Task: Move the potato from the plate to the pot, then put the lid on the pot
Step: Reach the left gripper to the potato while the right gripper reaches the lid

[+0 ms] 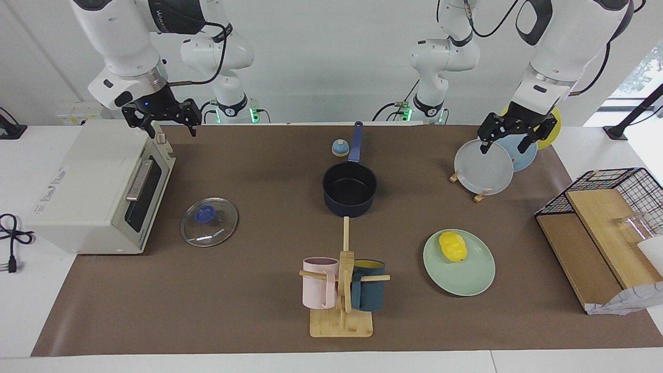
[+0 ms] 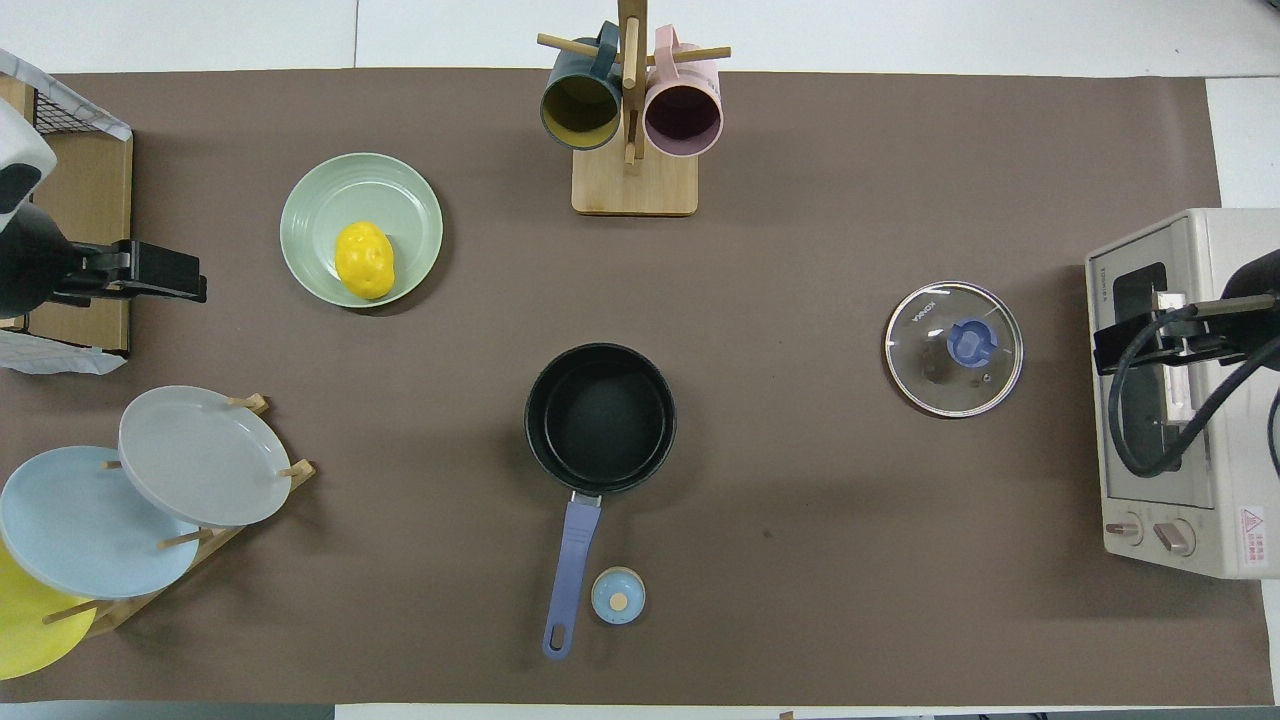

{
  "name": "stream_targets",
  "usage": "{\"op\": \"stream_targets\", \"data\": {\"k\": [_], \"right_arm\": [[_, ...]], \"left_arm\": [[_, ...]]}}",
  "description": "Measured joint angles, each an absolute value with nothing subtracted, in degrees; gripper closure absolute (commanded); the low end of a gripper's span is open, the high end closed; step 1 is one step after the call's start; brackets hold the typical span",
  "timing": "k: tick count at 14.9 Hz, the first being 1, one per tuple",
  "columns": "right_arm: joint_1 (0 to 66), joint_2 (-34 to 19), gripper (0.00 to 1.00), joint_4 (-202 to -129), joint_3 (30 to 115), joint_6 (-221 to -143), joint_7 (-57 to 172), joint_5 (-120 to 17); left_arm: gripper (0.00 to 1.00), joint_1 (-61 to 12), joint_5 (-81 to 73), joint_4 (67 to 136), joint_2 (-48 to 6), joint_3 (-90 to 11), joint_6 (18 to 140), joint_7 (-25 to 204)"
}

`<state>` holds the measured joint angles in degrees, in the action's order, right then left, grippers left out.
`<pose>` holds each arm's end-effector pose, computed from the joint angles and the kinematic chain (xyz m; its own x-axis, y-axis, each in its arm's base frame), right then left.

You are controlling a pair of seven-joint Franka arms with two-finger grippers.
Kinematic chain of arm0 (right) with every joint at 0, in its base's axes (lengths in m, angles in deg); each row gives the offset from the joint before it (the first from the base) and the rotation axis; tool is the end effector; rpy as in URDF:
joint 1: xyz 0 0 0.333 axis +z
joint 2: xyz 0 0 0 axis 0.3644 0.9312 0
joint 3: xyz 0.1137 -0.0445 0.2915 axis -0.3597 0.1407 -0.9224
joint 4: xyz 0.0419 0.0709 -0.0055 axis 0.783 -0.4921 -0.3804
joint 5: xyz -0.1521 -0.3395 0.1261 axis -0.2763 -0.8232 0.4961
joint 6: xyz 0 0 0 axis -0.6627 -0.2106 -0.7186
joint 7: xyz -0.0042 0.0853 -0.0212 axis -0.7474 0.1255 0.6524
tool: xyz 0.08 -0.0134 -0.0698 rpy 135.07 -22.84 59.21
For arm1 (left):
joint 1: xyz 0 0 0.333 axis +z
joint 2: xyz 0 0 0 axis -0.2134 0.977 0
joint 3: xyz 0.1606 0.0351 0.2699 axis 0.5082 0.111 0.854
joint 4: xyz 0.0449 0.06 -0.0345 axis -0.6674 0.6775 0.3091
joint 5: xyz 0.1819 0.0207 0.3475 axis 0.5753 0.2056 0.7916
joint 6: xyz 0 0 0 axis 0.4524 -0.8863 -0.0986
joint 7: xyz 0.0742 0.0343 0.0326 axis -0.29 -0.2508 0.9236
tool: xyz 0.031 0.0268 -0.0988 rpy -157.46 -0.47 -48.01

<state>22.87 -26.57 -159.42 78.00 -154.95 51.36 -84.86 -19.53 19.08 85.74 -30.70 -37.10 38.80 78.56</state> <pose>0.5303 0.0278 0.5981 0.9931 0.0971 -0.0656 0.1006 -0.9935 0.0527 0.5643 -0.0811 0.6036 0.9965 -0.0499 0.0668 -0.0527 -0.9978 0.0409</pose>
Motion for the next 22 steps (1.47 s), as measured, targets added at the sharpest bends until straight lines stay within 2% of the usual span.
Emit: {"op": "stream_targets", "data": {"k": [3, 7, 10, 15, 22], "right_arm": [[23.05, -26.43, 0.00, -166.44, 77.98, -163.12, 51.51, -82.33], [23.52, -22.56, 0.00, -172.50, 77.91, -173.09, 53.77, -82.07], [23.41, -18.89, 0.00, -176.64, 77.95, -181.85, 57.28, -82.07], [23.00, -16.95, 0.00, -184.86, 78.52, -194.99, 64.92, -82.06], [19.61, -14.01, 0.00, -186.44, 78.55, -200.18, 70.29, -82.06]], "left_arm": [[0.00, -19.54, 18.99, 83.76, -22.94, -37.32, 42.25, 78.56], [0.00, -20.13, 18.96, 75.71, -8.08, -37.82, 47.45, 78.56], [0.00, -20.44, 18.96, 74.22, -2.35, -37.87, 51.27, 78.57], [0.00, -21.24, 18.96, 76.70, 0.22, -37.90, 58.66, 82.70], [0.00, -22.06, 18.97, 81.28, 0.28, -37.61, 60.77, 86.24]]}}
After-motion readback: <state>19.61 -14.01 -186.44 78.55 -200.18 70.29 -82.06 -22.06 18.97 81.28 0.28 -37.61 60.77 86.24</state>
